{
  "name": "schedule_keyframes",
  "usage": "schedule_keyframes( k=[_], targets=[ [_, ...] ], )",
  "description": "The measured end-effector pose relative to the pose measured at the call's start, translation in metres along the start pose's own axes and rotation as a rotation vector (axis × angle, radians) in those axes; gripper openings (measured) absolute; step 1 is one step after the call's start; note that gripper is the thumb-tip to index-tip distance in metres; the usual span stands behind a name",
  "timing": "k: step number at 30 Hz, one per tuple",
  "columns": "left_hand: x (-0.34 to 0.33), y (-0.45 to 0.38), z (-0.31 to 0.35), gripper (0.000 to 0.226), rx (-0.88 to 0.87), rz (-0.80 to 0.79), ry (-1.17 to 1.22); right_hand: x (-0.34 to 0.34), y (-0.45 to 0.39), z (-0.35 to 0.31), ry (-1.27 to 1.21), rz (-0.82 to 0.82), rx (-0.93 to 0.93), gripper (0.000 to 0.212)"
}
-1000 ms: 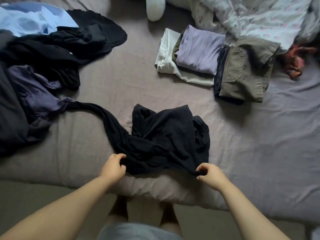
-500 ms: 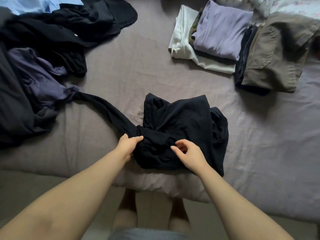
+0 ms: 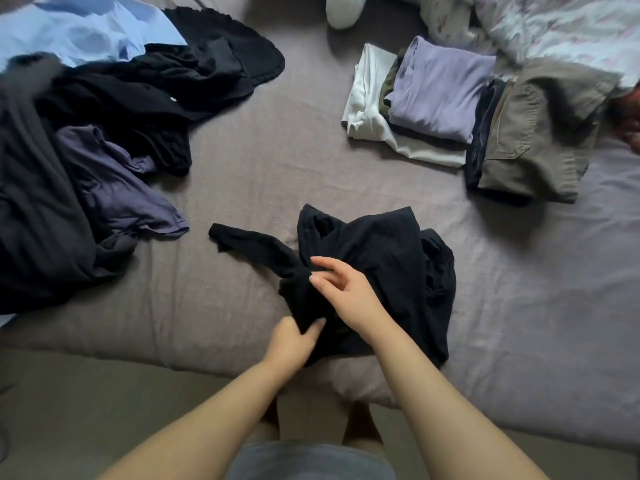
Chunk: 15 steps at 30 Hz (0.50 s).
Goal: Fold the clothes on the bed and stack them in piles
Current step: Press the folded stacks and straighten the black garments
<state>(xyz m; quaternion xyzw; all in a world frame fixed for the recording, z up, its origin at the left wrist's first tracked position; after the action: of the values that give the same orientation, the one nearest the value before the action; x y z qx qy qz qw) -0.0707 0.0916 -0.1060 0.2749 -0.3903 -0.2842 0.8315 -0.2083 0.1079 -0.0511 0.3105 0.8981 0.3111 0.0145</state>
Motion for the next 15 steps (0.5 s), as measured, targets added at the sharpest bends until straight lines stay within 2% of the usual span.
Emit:
schedule_keyframes(
  k=[2,5,8,10,12,15],
  targets=[
    [0.009,-0.007,-0.015,0.038,0.158,0.040,0.209,0.025,0.001,0.019,0.062,0.110,-0.011,0.036],
    [0.015,-0.012,-0.028,0.052,0.370,0.039,0.539,0.080,0.006,0.081,0.419,0.339,-0.157,0.042],
    [0.020,-0.018,-0.027,0.037,0.521,0.046,0.848,0.107,0.022,0.138,0.882,0.305,-0.312,0.061],
    [0.028,-0.019,-0.022,0.035,0.578,0.069,0.967,0.124,0.032,0.154,1.051,0.355,-0.380,0.062],
    [0.040,-0.023,-0.025,0.038,0.601,0.121,0.993,0.142,0.040,0.158,1.073,0.459,-0.443,0.059],
    [0.063,-0.036,-0.033,0.038,0.599,0.209,0.965,0.169,0.051,0.166,0.824,0.633,-0.568,0.044]
  ],
)
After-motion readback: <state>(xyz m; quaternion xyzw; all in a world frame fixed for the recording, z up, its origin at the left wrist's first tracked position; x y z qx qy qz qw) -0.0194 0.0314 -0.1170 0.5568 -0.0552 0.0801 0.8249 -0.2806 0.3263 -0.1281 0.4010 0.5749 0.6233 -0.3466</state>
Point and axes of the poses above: each hand's wrist, its own y-axis away from the middle knuckle, its own x-axis out of the back of the hand, z = x × y, the point moved 10 cm from there along -y, towards the middle knuckle, and after that the axes turned 10 degrees about z, right-handed, at the moved point
